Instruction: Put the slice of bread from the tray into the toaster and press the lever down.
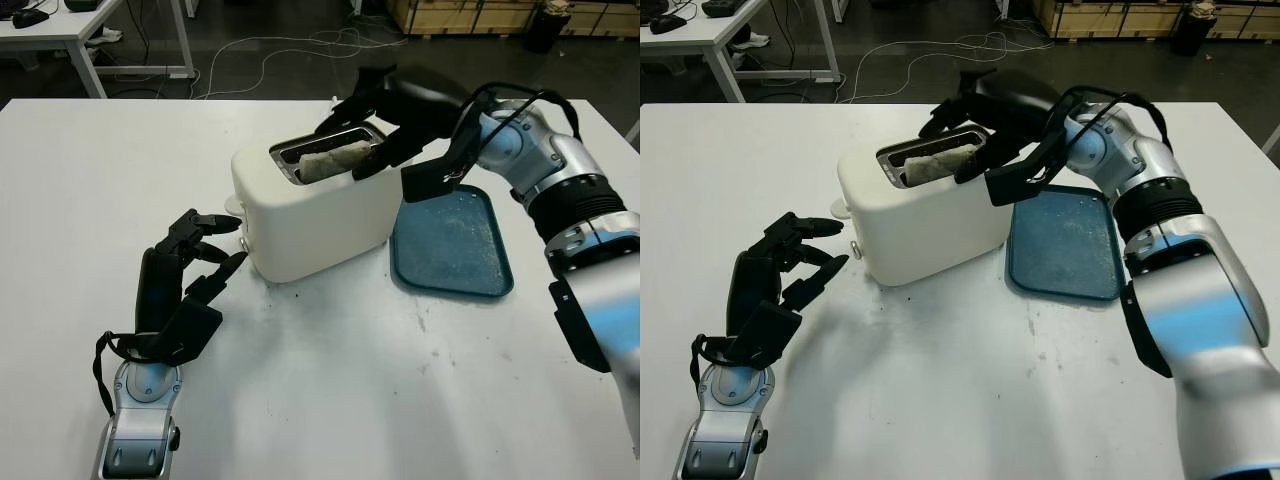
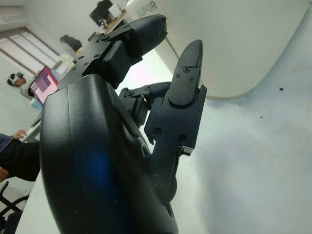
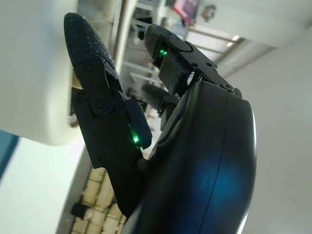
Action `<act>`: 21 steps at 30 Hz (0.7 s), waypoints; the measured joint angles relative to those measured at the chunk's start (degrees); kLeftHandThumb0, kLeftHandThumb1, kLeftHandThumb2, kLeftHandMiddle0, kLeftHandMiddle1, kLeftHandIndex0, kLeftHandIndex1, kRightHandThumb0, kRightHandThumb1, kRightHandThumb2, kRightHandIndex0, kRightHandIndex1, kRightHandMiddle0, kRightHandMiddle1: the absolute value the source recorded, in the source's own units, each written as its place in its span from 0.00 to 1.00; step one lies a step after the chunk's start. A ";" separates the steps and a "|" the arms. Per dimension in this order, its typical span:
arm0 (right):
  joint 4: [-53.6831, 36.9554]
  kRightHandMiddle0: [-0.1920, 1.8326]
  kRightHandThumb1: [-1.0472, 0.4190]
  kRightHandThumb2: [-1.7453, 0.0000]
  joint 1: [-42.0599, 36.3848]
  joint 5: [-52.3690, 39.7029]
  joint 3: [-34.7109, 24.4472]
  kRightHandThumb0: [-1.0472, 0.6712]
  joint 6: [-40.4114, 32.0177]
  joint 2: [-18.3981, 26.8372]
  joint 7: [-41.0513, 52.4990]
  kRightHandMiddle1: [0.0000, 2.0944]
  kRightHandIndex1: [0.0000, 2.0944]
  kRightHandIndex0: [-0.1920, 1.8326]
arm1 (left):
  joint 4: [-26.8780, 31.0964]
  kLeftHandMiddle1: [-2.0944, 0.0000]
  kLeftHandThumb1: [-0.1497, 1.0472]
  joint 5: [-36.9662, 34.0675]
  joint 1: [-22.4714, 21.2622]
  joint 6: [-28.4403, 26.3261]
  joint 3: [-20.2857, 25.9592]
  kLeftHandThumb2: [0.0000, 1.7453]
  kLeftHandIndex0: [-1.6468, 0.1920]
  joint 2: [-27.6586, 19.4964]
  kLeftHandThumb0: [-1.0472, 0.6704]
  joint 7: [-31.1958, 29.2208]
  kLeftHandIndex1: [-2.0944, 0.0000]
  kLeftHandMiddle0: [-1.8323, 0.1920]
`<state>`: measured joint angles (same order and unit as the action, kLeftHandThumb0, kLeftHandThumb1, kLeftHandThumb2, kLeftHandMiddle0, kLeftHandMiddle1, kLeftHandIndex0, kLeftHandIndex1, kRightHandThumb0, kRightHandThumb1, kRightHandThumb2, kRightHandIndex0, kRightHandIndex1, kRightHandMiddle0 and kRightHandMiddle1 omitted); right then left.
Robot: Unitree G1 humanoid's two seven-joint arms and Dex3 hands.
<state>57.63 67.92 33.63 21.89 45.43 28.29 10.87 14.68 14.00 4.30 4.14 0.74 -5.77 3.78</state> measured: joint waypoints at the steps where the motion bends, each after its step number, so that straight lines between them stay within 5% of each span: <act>1: -0.47 0.42 0.17 1.00 0.14 0.34 0.00 0.15 0.05 0.31 -0.32 0.00 0.54 0.09 | 0.00 0.32 0.89 0.01 0.01 0.00 0.00 0.08 0.61 0.00 0.46 0.00 0.58 0.66; 8: -2.03 0.42 0.17 1.00 0.38 2.05 -0.02 0.16 0.51 1.86 -4.30 0.00 0.53 0.11 | 0.00 0.32 0.89 0.07 0.13 0.00 0.00 0.08 0.61 0.00 0.46 0.08 0.58 0.66; 13: -2.08 0.45 0.18 1.00 -1.35 -1.92 -3.59 0.24 2.29 1.97 -6.17 0.01 0.42 0.23 | 0.00 0.31 0.89 0.07 0.15 0.01 0.22 0.08 0.61 -0.03 0.46 0.11 0.58 0.65; 21: -5.90 0.52 0.11 1.00 -18.77 -12.18 -12.01 0.30 8.96 1.76 -12.43 0.02 0.35 0.39 | 0.36 0.30 0.89 0.98 -1.38 4.13 4.67 0.06 0.59 -4.44 0.49 1.12 0.58 0.63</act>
<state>51.73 49.15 21.45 9.88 54.39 30.05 -1.55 15.04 14.98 2.92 8.28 5.41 -10.21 4.90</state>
